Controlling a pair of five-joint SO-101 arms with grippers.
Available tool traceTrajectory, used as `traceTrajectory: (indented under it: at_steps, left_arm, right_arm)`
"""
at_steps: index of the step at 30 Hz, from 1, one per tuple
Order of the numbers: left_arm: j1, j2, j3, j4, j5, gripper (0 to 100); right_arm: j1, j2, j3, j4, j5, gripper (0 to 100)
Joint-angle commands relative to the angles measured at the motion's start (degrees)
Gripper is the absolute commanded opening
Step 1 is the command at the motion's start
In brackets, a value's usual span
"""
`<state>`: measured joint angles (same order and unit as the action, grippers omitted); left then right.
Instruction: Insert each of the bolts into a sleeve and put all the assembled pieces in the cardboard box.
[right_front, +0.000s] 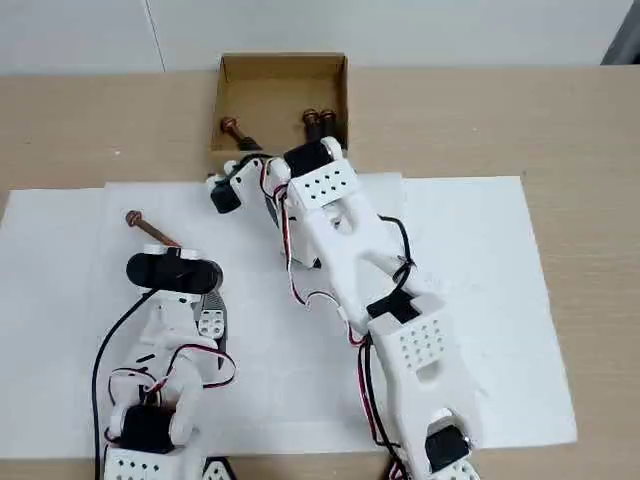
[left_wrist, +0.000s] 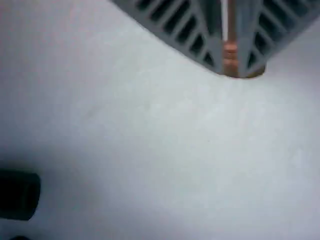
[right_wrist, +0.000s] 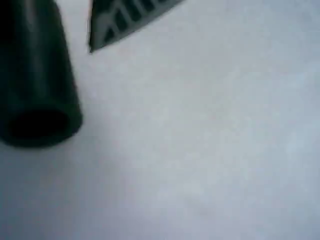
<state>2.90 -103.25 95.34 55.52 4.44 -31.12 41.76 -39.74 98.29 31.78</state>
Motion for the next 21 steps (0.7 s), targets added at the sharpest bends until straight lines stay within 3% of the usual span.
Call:
traceTrajectory:
  at_steps: [1, 14, 21]
  left_arm:
    - [-0.2, -0.5, -0.2, -1.1, -0.3, 1]
    - [-0.2, -0.5, -0.2, -1.1, -0.3, 1]
    - [-0.2, -0.5, -0.2, -1.1, -0.3, 1]
  right_arm:
    - [-0.2, 0.6, 0.0, 0.0, 0.4, 12.3]
    - [-0.2, 5.5, -0.1, -4.6, 0.4, 12.1]
    - [-0.1, 3.8, -4.5, -1.9, -0.1, 12.5]
